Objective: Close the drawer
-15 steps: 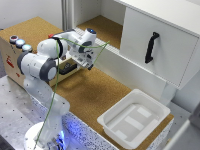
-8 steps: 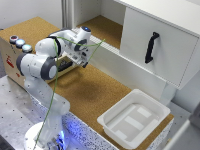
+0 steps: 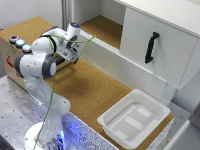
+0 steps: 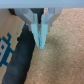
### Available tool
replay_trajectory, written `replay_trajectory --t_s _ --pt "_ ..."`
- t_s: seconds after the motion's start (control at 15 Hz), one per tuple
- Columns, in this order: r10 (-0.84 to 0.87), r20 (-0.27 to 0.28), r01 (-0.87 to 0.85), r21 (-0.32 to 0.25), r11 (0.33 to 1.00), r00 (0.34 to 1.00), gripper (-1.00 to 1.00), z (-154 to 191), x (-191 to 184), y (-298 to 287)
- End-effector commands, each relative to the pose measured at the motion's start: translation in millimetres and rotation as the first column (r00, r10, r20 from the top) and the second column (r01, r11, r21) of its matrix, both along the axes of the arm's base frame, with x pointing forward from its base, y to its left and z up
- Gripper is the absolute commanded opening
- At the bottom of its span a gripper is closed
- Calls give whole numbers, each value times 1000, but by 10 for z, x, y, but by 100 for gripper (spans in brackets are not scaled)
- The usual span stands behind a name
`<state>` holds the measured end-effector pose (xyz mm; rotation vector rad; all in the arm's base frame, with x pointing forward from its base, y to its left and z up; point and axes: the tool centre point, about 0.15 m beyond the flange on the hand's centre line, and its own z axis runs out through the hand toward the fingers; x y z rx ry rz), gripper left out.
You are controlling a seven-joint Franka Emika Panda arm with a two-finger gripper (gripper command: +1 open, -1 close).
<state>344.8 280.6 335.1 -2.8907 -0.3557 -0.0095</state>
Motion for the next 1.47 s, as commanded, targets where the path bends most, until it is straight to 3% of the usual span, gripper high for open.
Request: replay_trajectory --t_s 0.0,0.53,0.6,0.87,0.93,1.4 --pt "15 -26 -16 -32 999 1000 -100 10 142 589" --pt "-86 69 95 -136 986 994 -100 459 306 231" --pt "-98 67 107 -150 983 993 100 497 326 216" --pt "-137 8 137 -126 983 991 100 581 358 66" --pt "-169 -97 162 -71 984 981 100 566 408 -2" --pt "-169 -97 162 -71 984 981 100 566 408 -2"
